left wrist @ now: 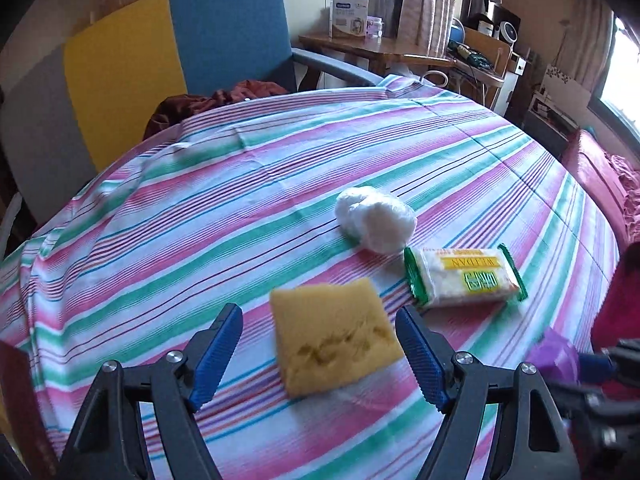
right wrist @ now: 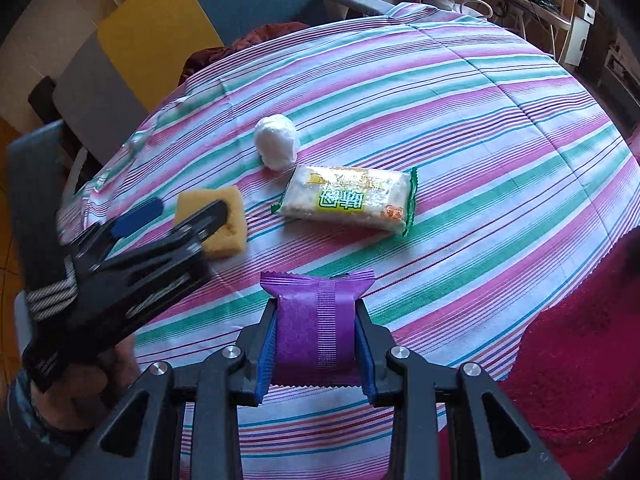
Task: Organize objects
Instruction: 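Lift purple packet with right gripper while left gripper approaches the last yellow sponge, then grasp the yellow sponge with the left gripper and carry it toward the gold tray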
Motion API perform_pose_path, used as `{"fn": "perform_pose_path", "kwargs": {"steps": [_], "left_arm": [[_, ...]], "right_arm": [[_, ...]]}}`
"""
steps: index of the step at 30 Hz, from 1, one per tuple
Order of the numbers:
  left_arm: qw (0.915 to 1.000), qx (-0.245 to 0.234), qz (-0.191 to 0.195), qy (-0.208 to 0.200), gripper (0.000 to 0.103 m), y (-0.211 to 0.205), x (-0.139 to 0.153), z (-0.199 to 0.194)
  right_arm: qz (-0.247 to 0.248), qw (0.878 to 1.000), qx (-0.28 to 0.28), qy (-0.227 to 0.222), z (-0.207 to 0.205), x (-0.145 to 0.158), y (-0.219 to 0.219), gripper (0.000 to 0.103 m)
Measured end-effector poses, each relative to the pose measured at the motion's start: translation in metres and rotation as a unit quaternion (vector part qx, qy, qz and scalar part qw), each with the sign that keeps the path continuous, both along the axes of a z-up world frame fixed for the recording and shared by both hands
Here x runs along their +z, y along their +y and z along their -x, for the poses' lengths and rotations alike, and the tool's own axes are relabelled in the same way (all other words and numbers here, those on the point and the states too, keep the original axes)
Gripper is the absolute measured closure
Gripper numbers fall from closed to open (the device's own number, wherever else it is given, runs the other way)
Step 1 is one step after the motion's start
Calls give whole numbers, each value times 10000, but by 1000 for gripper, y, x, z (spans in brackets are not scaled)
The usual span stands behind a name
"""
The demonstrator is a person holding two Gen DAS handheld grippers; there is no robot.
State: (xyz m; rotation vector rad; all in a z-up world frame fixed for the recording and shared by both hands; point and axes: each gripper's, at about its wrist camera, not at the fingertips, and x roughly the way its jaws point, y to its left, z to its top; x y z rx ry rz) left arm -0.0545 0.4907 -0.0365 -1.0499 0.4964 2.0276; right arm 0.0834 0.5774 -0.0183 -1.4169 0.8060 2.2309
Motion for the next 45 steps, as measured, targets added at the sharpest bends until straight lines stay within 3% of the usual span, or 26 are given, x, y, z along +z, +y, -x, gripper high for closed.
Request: {"fn": "perform_pose_path", "kwargs": {"steps": [4, 7, 12, 20, 25, 29, 33, 45], "left_arm": [[9996, 82, 253, -85, 24, 19, -20, 9], [9983, 131, 125, -556, 37, 16, -34, 17], [9987, 215, 55, -454, 43, -9, -29, 12], [9981, 482, 14, -377, 43, -97, -27, 2], [9959, 716, -223, -509, 42, -144, -30, -5], [9962, 706, -323, -384, 42, -146, -32, -9], [9970, 694, -336, 19, 42, -143, -35, -19], [9947, 918, -455, -116, 44, -162, -32, -20]], "right_arm": [[39, 10000, 26, 39, 0, 0, 0, 69], [40, 10000, 44, 36, 0, 0, 0, 69], [12, 10000, 82, -30, 2, -1, -1, 69], [149, 9972, 586, -434, 16, -13, -9, 69], [140, 9954, 752, -582, 18, -16, -11, 69], [77, 9947, 787, -659, 19, -17, -12, 69], [34, 9946, 792, -676, 19, -17, -13, 69], [46, 9937, 843, -735, 19, -18, -10, 70]]}}
